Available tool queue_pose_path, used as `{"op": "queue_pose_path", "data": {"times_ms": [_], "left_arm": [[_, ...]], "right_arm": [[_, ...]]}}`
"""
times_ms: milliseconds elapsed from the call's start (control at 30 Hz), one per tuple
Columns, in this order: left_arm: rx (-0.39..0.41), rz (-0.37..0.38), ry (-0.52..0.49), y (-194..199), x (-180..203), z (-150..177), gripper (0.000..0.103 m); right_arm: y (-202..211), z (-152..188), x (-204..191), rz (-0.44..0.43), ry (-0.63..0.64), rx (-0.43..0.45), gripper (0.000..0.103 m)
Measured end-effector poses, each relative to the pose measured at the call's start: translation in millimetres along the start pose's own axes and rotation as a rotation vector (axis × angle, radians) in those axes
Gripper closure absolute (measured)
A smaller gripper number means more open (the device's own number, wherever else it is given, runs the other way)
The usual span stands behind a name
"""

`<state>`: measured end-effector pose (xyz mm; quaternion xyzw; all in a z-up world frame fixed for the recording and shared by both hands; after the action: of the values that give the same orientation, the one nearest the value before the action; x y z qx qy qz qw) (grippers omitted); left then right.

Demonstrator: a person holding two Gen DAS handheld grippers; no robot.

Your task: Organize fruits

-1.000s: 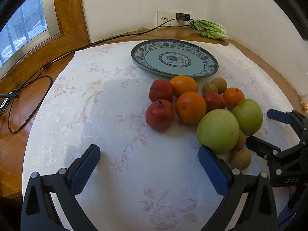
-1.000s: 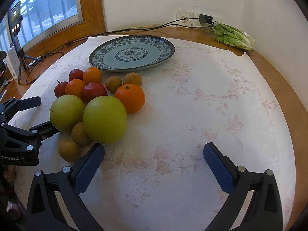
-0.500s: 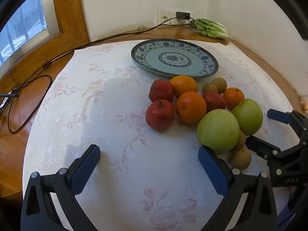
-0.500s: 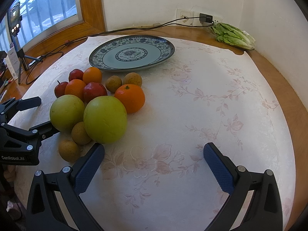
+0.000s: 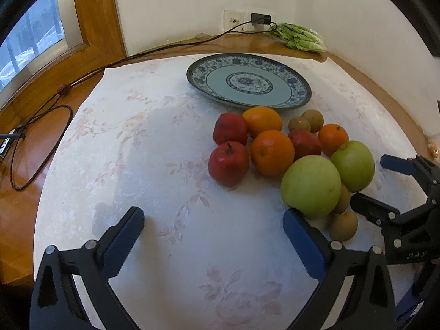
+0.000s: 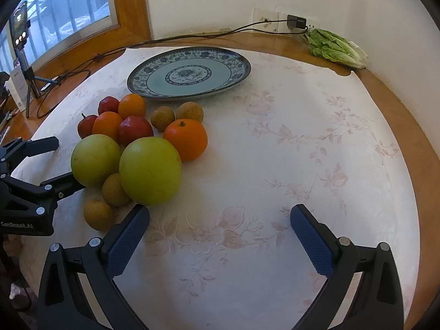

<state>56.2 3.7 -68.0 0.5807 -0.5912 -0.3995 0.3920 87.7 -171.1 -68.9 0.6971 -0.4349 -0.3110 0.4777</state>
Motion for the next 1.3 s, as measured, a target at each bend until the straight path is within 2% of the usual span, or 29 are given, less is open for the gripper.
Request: {"op": "queue_pose_path", "data": {"times_ms": [267, 633, 833, 1300], "left_arm": [[0.014, 0.036, 0.041, 16.9, -7.0, 0.1, 0.002], [0.052, 0.063, 0.044, 42.0, 7.1, -1.1, 0.002], [0.033, 0.099, 0.04, 39.8, 21.6, -4.2, 0.003], [-0.003, 0.094, 0.044, 28.3, 41.6, -9.6, 0.01]], "right_arm": [[6.5, 3.7, -1.1, -0.021, -0.002, -0.021, 0.009], [37.1, 4.3, -8.4, -0.051, 0.008, 0.055, 0.01], [40.4, 7.1, -6.2, -0.056, 0.008, 0.065, 0.011], [37.6, 14.8, 0.0, -0.1, -0.016, 0.059, 0.011]]}}
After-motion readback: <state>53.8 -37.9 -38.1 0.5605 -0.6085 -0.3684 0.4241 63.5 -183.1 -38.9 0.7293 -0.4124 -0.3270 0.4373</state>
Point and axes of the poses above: each gripper's, at about its wrist camera, not at the fingertips, and y roughly against the way its jaws point, x to its right, z to its underside, the point moved 9 cm from there along -y, roughly the way its jaws point, and after that the axes turned 13 degrees about -x, right-handed, at the moved point
